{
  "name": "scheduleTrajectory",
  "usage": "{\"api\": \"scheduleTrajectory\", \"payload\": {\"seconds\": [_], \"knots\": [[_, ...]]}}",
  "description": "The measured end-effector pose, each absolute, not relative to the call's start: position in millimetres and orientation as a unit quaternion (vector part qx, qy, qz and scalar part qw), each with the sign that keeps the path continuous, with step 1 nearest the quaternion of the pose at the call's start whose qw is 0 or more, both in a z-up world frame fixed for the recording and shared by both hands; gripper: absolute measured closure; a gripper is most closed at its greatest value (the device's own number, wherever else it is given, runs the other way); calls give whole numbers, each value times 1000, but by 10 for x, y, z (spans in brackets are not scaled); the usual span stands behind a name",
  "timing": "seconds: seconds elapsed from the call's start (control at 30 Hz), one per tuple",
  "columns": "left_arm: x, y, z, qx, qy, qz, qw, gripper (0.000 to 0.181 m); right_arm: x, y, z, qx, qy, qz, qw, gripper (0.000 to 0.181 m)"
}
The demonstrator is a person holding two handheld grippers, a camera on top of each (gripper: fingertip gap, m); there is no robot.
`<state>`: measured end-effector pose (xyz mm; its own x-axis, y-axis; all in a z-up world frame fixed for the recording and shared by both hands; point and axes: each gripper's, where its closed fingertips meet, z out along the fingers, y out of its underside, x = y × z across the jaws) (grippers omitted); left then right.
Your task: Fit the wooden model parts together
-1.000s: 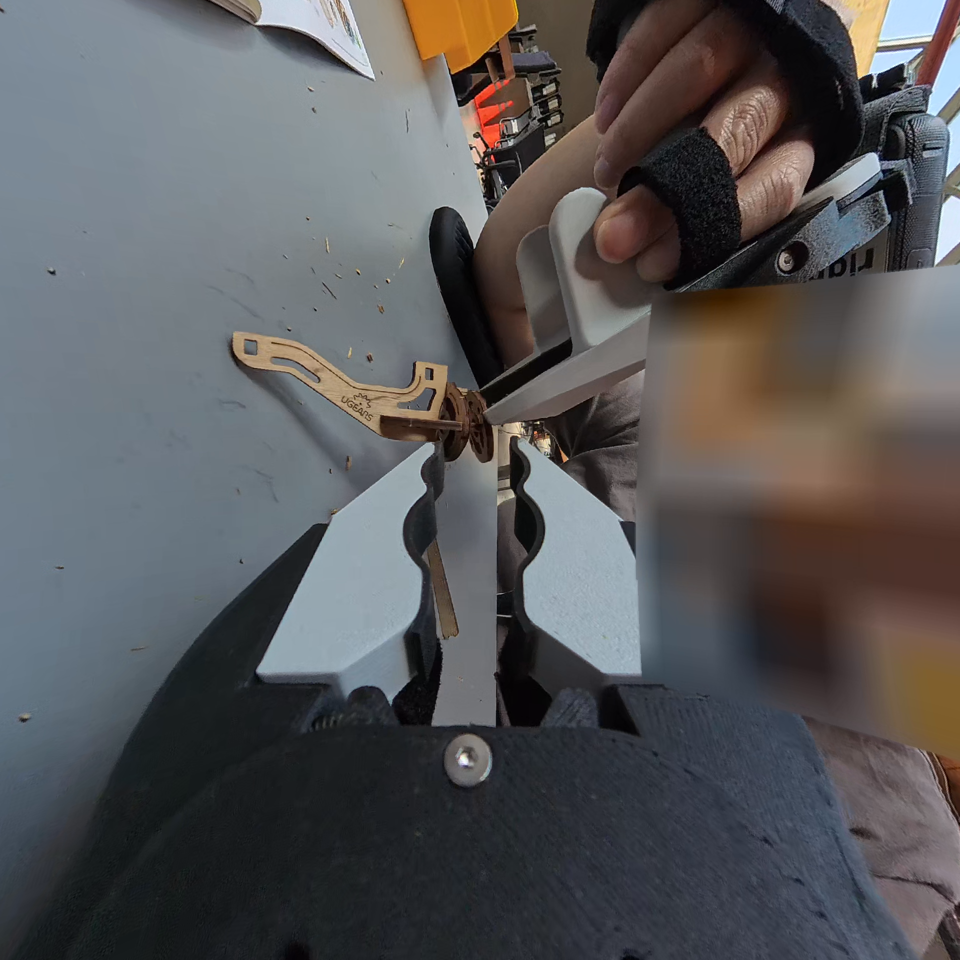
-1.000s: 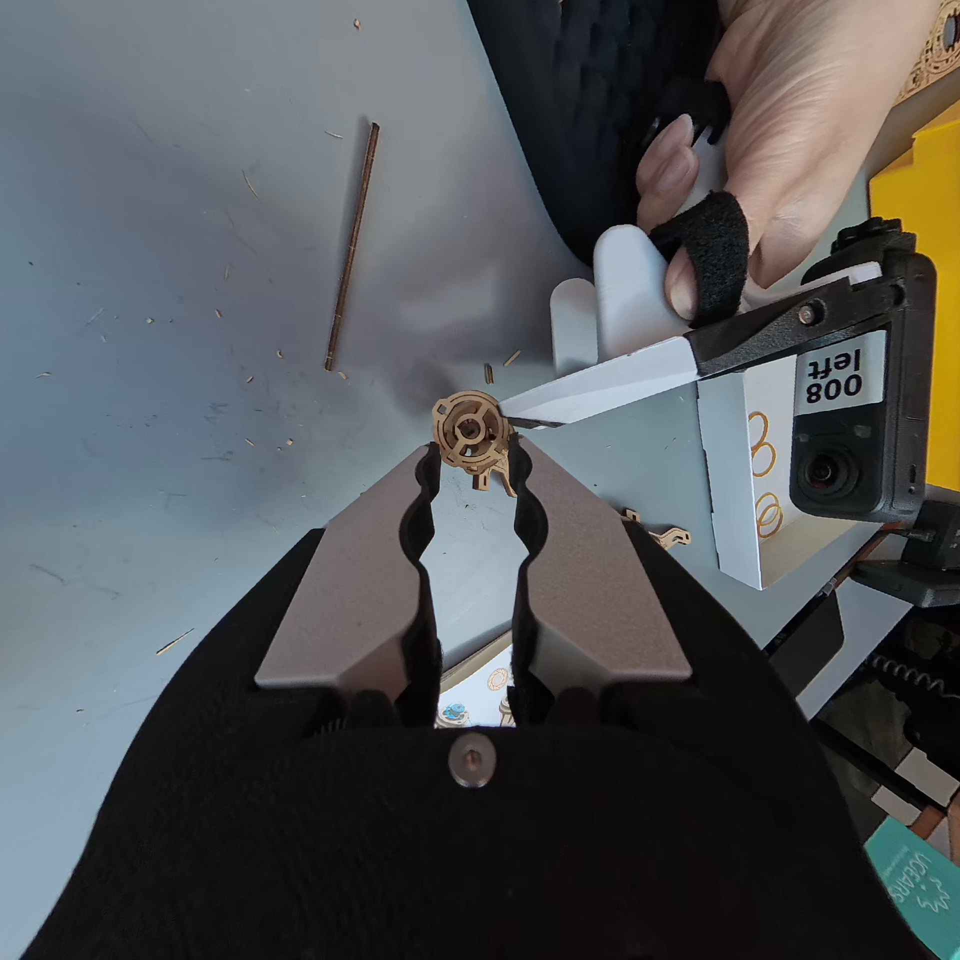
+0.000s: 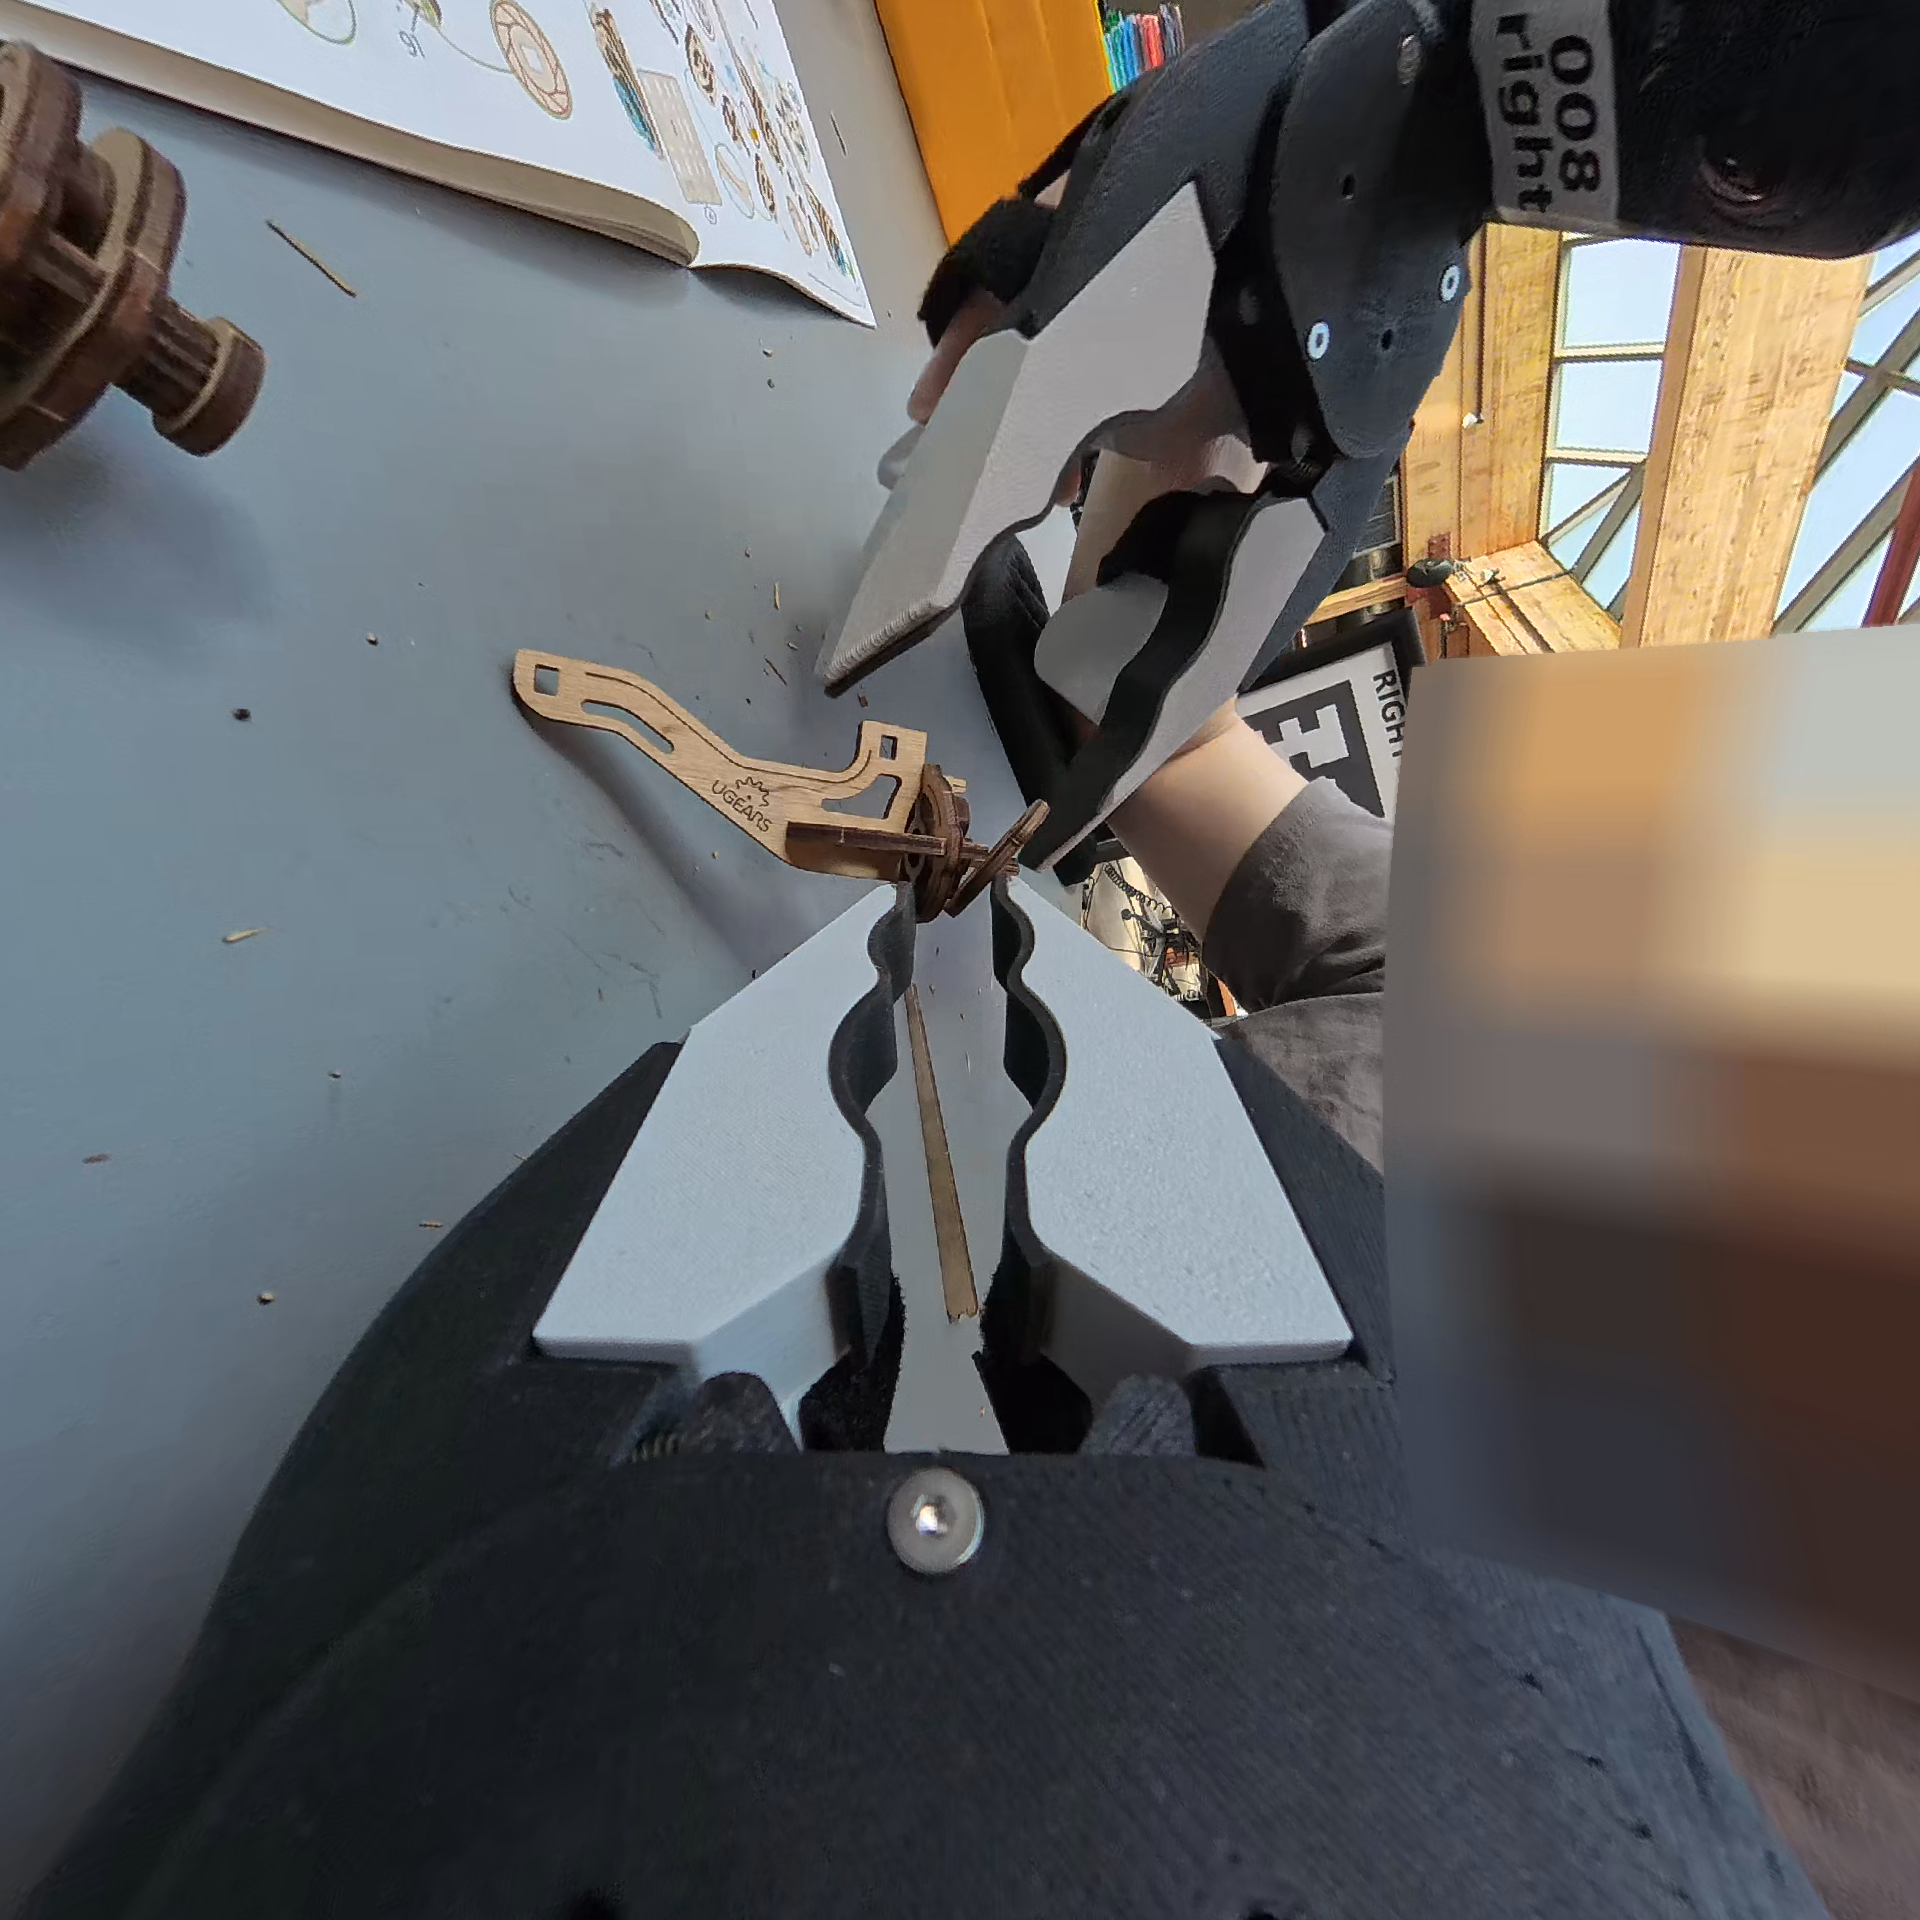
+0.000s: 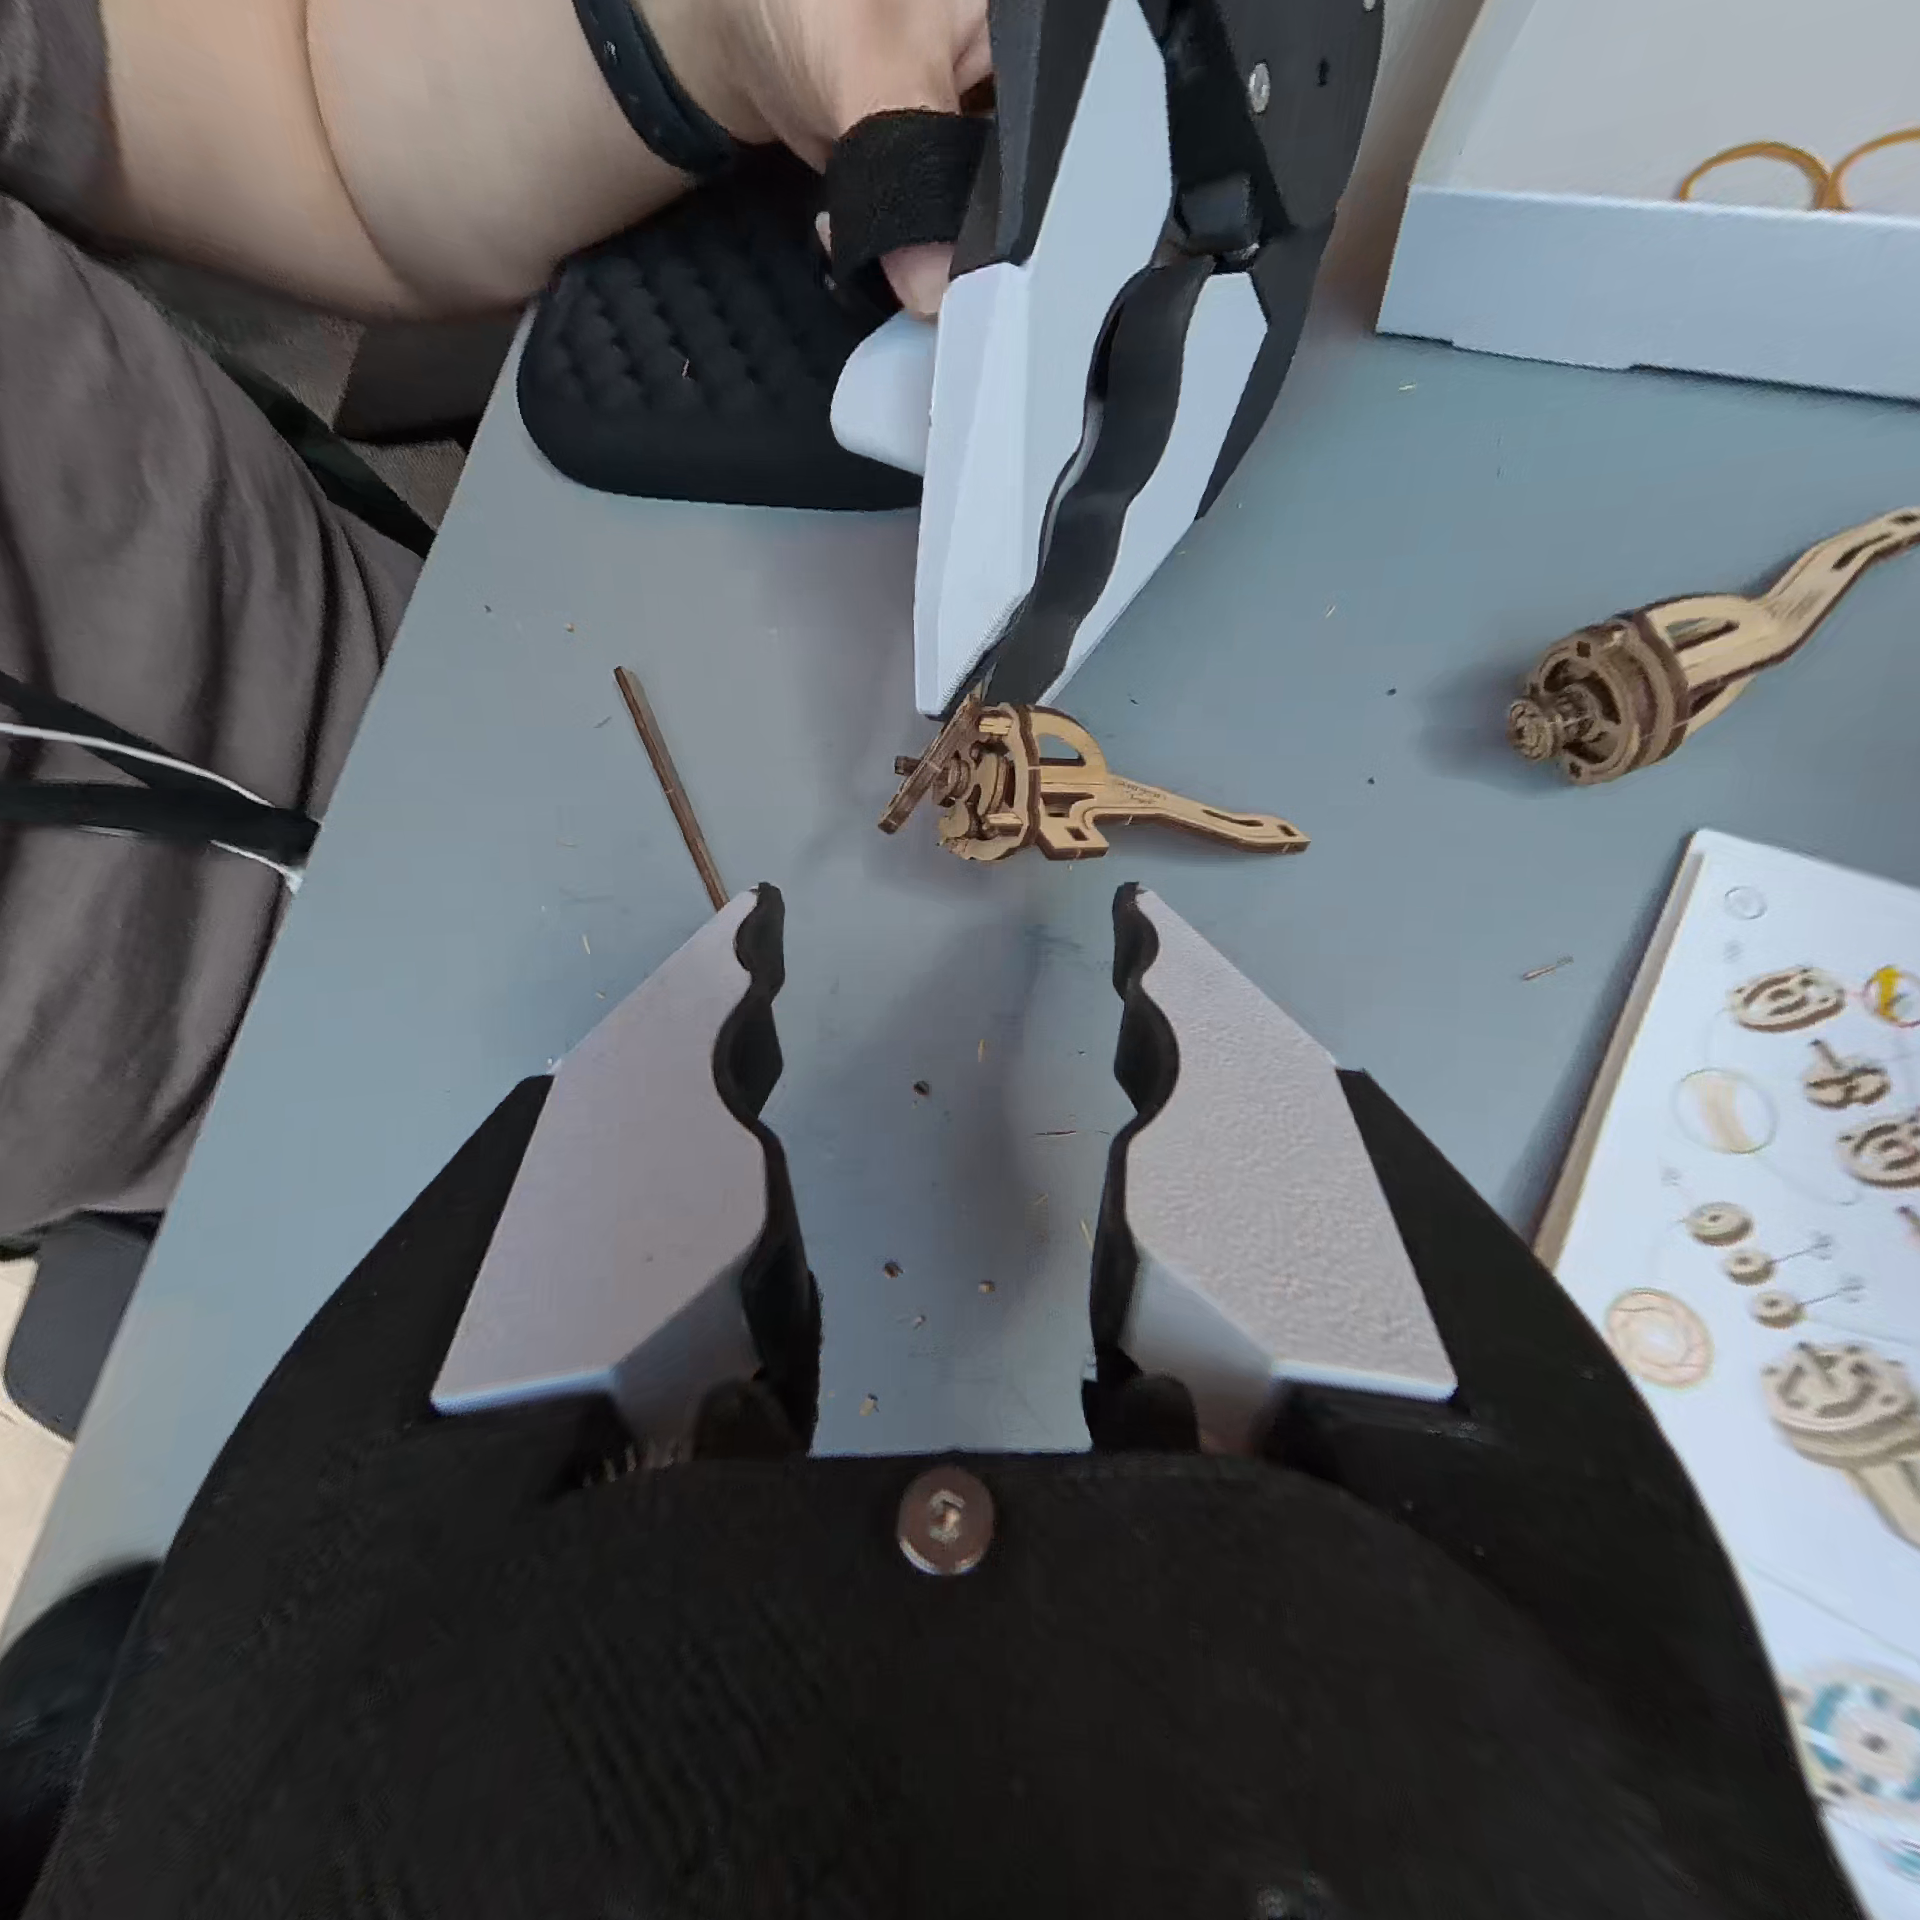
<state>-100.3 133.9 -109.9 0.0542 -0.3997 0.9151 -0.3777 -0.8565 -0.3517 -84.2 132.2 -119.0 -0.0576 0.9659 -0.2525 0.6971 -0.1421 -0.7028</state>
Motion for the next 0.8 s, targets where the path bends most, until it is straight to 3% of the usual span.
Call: {"api": "scheduleTrajectory", "payload": {"seconds": [0.03, 0.3, 0.43, 0.67, 0.8], "knots": [[-1004, 1343, -1098, -726, 268, -633, 10, 169, -846, 1314, -1193, -675, -600, 387, 189, 119], [-1006, 1357, -1092, -726, 265, -635, 12, 170, -886, 1340, -1221, -739, -384, 502, 232, 128], [-1003, 1359, -1101, -729, 267, -630, 17, 170, -975, 1273, -1171, -731, -345, 554, 198, 129], [-1003, 1378, -1080, -727, 265, -633, 23, 170, -971, 1347, -1132, -731, -323, 562, 213, 157], [-1007, 1389, -1075, -728, 264, -632, 27, 170, -990, 1367, -1115, -732, -292, 580, 205, 157]]}}
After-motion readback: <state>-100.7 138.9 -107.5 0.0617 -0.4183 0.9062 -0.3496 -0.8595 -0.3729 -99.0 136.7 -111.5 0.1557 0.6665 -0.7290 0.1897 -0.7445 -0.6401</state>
